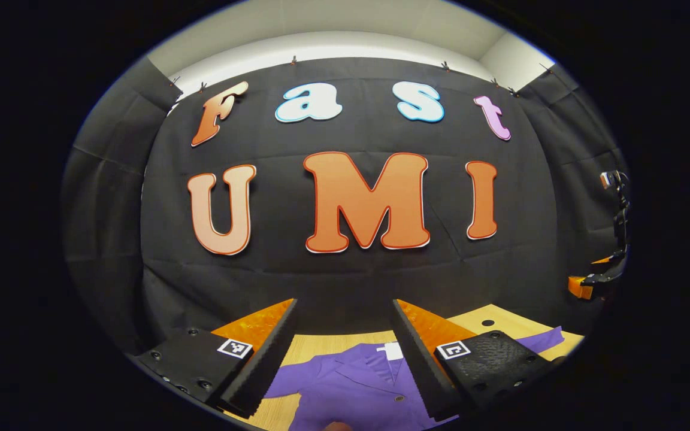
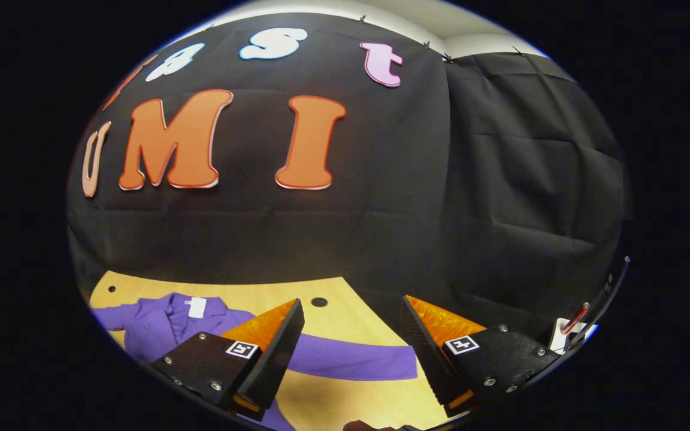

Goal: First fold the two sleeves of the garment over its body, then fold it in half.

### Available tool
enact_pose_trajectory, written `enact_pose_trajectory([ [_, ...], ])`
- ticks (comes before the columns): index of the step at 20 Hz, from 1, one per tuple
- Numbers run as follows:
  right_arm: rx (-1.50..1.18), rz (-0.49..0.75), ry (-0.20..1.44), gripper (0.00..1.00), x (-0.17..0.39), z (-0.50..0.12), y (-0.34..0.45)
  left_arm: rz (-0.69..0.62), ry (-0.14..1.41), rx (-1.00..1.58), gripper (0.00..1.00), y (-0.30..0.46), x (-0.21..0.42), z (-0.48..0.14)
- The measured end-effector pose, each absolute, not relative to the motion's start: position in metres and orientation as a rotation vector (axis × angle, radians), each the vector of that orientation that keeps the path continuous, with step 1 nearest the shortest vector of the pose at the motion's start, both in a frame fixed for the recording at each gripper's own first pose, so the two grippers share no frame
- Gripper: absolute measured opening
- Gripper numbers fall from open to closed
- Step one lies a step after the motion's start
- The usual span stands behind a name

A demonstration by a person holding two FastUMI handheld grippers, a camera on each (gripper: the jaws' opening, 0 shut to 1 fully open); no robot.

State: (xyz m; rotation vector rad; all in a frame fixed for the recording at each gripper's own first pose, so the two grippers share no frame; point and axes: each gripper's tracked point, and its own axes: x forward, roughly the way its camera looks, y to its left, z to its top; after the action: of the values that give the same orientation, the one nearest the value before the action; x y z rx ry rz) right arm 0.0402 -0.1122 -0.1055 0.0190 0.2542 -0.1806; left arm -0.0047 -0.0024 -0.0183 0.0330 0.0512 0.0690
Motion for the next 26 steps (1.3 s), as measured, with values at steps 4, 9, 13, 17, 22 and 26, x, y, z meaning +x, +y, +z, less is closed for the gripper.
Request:
enact_pose_trajectory([
  [4,0.036,-0.196,0.386,0.97,0.053,-0.151,-0.144,0.1,0.075,0.043,0.96,-0.007,-0.009,-0.023],
  [9,0.098,-0.206,0.588,0.98,0.066,-0.218,-0.174,0.138,0.115,0.088,0.95,-0.016,-0.016,-0.032],
  [13,0.159,-0.197,0.77,0.98,0.068,-0.27,-0.191,0.16,0.158,0.111,0.96,-0.027,-0.022,-0.044],
  [17,0.199,-0.157,0.958,0.98,0.071,-0.31,-0.196,0.172,0.196,0.129,0.96,-0.035,-0.025,-0.056],
  [22,0.293,-0.12,1.136,0.97,0.075,-0.337,-0.202,0.165,0.225,0.131,0.96,-0.049,-0.021,-0.066],
  [26,0.334,-0.102,1.228,0.96,0.082,-0.358,-0.211,0.154,0.253,0.12,0.96,-0.058,-0.019,-0.077],
])
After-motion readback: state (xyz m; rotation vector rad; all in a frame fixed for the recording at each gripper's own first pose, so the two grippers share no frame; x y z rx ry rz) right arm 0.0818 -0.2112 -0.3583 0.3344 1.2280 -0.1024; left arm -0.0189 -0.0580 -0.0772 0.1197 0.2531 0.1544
